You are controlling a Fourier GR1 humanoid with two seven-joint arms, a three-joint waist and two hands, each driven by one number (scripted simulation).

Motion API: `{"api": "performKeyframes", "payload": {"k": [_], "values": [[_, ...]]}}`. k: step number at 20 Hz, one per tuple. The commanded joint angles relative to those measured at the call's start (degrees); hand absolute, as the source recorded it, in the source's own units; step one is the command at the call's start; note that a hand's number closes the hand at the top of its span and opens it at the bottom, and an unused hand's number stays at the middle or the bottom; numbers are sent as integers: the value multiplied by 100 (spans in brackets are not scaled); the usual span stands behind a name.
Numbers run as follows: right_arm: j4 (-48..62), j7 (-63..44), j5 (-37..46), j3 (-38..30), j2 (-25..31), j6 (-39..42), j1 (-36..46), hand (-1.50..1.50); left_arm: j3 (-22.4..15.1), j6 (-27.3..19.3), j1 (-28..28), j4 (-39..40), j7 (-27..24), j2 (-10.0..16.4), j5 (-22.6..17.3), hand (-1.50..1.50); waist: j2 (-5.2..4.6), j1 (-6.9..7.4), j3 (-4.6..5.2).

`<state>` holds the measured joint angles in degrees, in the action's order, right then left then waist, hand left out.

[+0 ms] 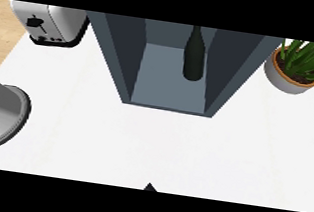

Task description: Pick up the wine, place it into the cabinet and close the cabinet

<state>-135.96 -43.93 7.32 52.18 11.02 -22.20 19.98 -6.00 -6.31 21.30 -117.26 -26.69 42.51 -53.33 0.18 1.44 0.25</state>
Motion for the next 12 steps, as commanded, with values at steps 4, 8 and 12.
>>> {"api": "performKeyframes", "payload": {"k": [4, 8, 12], "values": [[1287, 7, -740, -419, -1045, -528, 1614, 150, -200, -13, -234, 87, 181, -137, 103, -150, -57, 143, 0], [1969, 139, -1113, -683, -1060, -931, 2499, 150, -160, -62, -306, 78, 136, -242, 187, -150, -36, 158, -2], [2863, 221, -1712, -1648, -1085, -651, 3670, 150, 17, -73, -380, 256, 307, -287, 87, -150, -30, 76, -13]]}}
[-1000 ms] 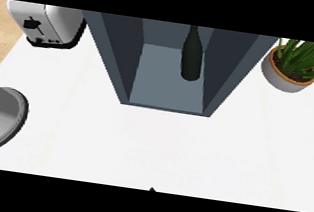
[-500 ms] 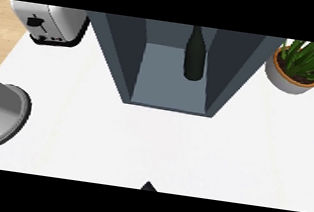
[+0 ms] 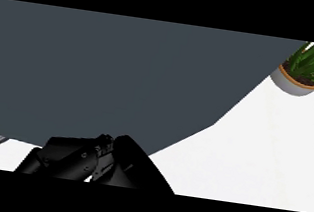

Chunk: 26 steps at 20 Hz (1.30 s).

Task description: Pick up the wine, place it into the cabinet and close the cabinet

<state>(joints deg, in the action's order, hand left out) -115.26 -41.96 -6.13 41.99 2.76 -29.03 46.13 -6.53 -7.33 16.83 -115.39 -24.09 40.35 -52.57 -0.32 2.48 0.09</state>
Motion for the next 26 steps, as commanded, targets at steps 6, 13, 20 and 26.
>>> {"api": "performKeyframes", "payload": {"k": [6, 13, 20, 26], "values": [[2493, 647, -238, -1018, -272, 198, 2104, 150, -28, -133, -144, 107, 124, -289, 165, -150, 20, -79, 1], [3968, 1742, -308, -1902, -268, 869, 2183, 150, 131, 50, -245, 239, 171, -365, 334, -150, 6, -152, -5], [5027, 2462, -629, -2265, -13, 1556, 2207, 150, 246, 27, -207, 205, 398, -489, 312, -150, -1, -115, -5], [5431, 2835, -655, -2270, 223, 1555, 2287, 150, 263, -68, -294, 9, 499, -490, 319, -150, -15, -85, -5]]}}
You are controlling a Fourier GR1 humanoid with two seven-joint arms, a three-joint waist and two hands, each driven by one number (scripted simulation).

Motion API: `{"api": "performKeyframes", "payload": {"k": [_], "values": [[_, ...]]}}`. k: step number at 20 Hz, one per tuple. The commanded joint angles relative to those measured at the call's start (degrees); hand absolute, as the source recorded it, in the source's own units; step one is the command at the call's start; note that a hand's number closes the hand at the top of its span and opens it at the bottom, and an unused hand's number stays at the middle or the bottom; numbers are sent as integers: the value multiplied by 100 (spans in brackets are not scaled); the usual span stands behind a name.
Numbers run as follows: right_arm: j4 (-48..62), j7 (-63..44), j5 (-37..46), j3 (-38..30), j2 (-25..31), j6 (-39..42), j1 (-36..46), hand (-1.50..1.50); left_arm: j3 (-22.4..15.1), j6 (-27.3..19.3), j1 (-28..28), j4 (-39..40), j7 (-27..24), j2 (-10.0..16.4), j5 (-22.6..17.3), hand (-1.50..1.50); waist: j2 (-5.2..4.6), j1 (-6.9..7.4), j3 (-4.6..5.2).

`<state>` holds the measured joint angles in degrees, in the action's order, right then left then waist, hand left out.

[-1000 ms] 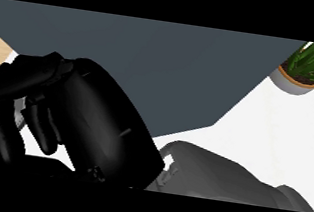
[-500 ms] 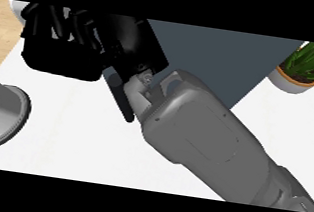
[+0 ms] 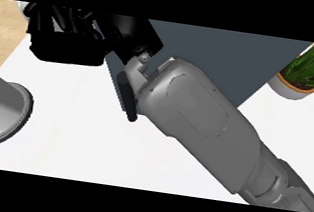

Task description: Pick up the wine, place it into the cabinet and close the cabinet

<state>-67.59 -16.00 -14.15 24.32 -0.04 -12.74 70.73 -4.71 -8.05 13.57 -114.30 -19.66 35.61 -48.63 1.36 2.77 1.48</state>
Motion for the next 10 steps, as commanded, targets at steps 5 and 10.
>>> {"api": "performKeyframes", "payload": {"k": [5, 10], "values": [[997, 471, 281, -312, 701, -15, -95, 150, -13, -83, -184, 84, 49, -12, 157, -150, -214, -219, -141], [1252, 644, 259, -312, 634, 50, 0, 150, -58, -176, -307, 43, 105, -96, 144, -150, -217, -250, -143]]}}
